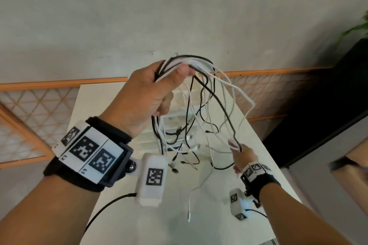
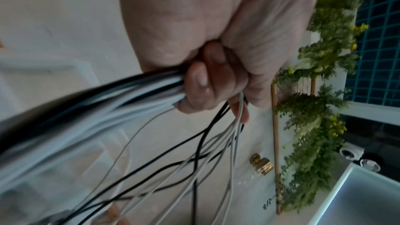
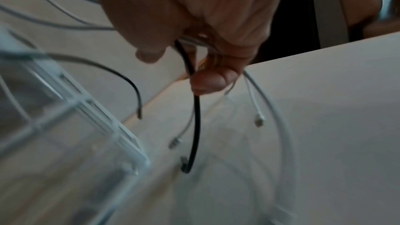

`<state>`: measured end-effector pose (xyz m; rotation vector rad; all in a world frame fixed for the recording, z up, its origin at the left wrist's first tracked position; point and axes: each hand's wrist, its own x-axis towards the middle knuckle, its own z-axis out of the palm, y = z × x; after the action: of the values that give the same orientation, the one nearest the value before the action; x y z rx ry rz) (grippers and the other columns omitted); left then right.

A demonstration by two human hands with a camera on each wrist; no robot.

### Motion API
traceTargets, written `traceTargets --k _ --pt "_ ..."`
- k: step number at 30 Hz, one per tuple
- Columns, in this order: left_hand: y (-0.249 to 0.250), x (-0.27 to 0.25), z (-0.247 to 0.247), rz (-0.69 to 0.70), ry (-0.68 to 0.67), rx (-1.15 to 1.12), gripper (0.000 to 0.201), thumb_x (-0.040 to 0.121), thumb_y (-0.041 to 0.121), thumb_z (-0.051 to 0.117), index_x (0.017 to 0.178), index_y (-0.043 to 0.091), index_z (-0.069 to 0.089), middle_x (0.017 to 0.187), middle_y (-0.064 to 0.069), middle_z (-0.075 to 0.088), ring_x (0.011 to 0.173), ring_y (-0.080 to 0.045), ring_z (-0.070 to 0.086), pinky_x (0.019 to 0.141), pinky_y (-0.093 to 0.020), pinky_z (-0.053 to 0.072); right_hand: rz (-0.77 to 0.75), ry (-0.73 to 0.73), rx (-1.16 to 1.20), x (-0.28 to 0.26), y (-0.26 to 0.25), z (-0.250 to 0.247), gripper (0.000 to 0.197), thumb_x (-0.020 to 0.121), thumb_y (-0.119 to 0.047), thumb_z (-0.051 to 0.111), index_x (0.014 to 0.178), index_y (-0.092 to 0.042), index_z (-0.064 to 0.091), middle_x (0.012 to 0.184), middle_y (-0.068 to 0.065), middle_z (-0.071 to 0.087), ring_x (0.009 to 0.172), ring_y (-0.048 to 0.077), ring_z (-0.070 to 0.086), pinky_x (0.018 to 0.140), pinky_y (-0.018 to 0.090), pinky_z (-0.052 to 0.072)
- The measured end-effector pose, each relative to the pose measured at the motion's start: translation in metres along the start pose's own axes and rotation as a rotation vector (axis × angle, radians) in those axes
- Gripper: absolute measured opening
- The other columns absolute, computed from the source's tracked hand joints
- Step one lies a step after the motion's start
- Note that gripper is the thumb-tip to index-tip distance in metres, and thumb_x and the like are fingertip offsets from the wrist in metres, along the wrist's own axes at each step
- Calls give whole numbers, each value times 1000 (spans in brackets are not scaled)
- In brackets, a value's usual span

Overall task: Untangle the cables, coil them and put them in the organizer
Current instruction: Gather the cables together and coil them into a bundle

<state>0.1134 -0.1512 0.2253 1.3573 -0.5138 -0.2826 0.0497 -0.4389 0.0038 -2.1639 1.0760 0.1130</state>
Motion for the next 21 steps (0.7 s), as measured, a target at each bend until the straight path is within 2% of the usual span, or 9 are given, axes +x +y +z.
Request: traceTargets --k 2,5,7,8,10,12,15,17,21 --pt "-8 -3 3 -29 -13 48 31 83 42 66 103 20 74 51 5 27 41 -14 20 47 -28 16 -98 135 229 5 -11 -8 47 92 -65 51 90 -19 63 71 10 69 56 24 67 61 37 61" --pt "-12 -7 7 -54 -9 44 29 82 43 67 104 25 76 55 1 23 43 -16 20 48 -25 18 -272 117 330 5 -17 -9 71 69 -80 64 122 -33 59 123 10 64 105 29 68 87 46 58" --pt "-8 -6 5 -46 -14 50 27 81 39 70 103 26 76 56 0 25 44 -15 20 47 -25 19 -291 -62 85 3 -10 -8 94 72 -49 83 151 -35 33 152 7 41 133 30 51 106 45 47" --pt "-6 -5 2 -41 -13 66 24 81 33 73 103 25 76 55 1 27 44 -16 19 47 -25 19 -292 -151 -48 3 -5 -6 104 75 -30 85 157 -34 20 159 5 32 140 29 43 107 41 45" --pt "-3 -3 -2 -53 13 122 19 84 17 74 101 23 76 50 8 33 46 -16 18 47 -24 19 -243 -237 -189 -2 0 -8 106 77 -7 76 158 -34 14 161 1 30 138 29 45 92 36 52" --pt "-4 -1 -4 -69 52 204 16 87 9 71 96 21 76 47 14 37 44 -14 21 46 -23 20 -220 -117 -173 -5 -7 -18 89 78 -5 64 155 -32 28 154 1 44 124 30 57 91 40 56" --pt "-7 3 1 -42 76 380 6 92 17 68 93 19 74 44 20 49 36 -1 39 41 -13 30 -313 87 -34 -15 -47 -49 71 78 -21 66 146 -29 46 137 3 58 119 26 59 98 34 47" --pt "-9 6 6 -17 71 480 11 92 27 69 96 19 75 52 21 57 40 5 46 42 -8 32 -453 121 36 -33 -83 -69 72 72 -36 63 143 -35 47 137 3 55 122 26 55 98 38 46" --pt "-9 10 8 -15 84 587 18 91 37 68 100 23 75 61 19 63 46 5 50 44 -9 34 -587 122 68 -65 -131 -85 62 79 -29 61 141 -31 49 140 1 53 126 22 52 102 39 45"
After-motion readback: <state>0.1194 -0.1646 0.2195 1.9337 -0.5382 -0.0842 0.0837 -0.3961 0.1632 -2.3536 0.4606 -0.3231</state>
